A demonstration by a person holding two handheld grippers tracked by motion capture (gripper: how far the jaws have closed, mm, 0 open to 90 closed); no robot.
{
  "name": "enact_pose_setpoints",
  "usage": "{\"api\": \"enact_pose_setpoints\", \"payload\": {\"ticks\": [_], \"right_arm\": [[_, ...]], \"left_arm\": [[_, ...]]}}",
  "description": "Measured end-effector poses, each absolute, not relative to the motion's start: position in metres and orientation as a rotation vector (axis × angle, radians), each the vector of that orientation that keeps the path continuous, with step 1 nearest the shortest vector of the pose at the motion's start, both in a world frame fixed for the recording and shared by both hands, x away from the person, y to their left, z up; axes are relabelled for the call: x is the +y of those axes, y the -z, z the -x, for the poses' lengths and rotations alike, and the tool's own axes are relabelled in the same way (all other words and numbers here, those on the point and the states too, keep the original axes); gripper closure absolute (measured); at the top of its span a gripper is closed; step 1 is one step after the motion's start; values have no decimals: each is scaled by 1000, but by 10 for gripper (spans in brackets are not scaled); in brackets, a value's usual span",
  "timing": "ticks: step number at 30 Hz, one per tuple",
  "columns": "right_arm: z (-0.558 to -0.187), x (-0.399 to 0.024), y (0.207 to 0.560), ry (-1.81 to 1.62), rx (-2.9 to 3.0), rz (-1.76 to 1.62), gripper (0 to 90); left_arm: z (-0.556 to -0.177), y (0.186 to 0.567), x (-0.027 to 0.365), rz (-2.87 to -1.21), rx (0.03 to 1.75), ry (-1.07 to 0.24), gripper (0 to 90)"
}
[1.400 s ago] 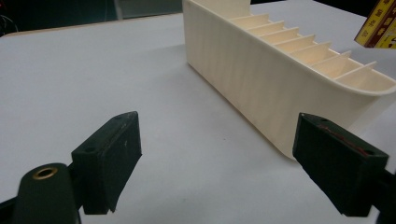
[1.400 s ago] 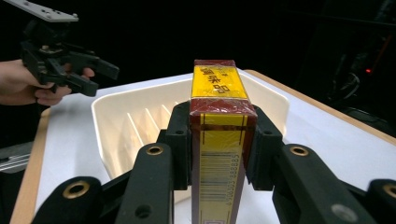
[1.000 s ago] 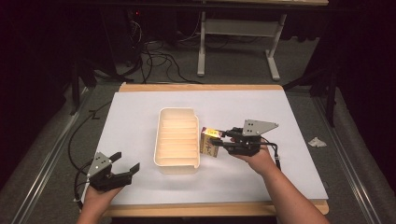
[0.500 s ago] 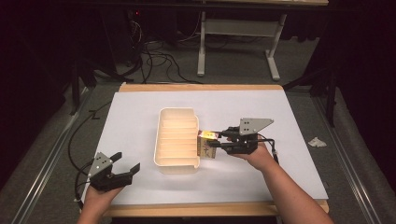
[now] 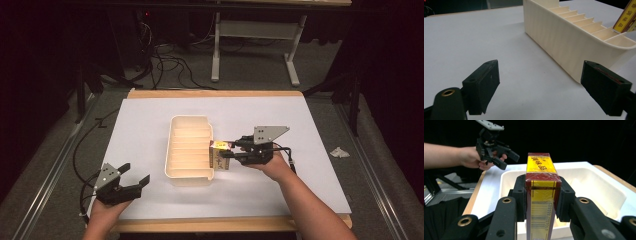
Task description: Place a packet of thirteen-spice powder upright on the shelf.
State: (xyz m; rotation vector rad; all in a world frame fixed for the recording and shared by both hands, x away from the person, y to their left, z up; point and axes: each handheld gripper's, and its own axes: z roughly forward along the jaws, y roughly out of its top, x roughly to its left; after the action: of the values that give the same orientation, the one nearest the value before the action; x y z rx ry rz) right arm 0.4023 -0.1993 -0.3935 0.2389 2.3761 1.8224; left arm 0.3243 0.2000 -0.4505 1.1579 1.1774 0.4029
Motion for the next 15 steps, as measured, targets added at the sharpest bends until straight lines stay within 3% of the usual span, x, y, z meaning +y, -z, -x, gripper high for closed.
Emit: {"api": "enact_pose_setpoints", "payload": {"ticks": [15], "right_arm": [[-407,-180,393,-1813,2411,-193,688]], "left_arm": [[-323,449,202,-1151,1176,-404,161]]}}
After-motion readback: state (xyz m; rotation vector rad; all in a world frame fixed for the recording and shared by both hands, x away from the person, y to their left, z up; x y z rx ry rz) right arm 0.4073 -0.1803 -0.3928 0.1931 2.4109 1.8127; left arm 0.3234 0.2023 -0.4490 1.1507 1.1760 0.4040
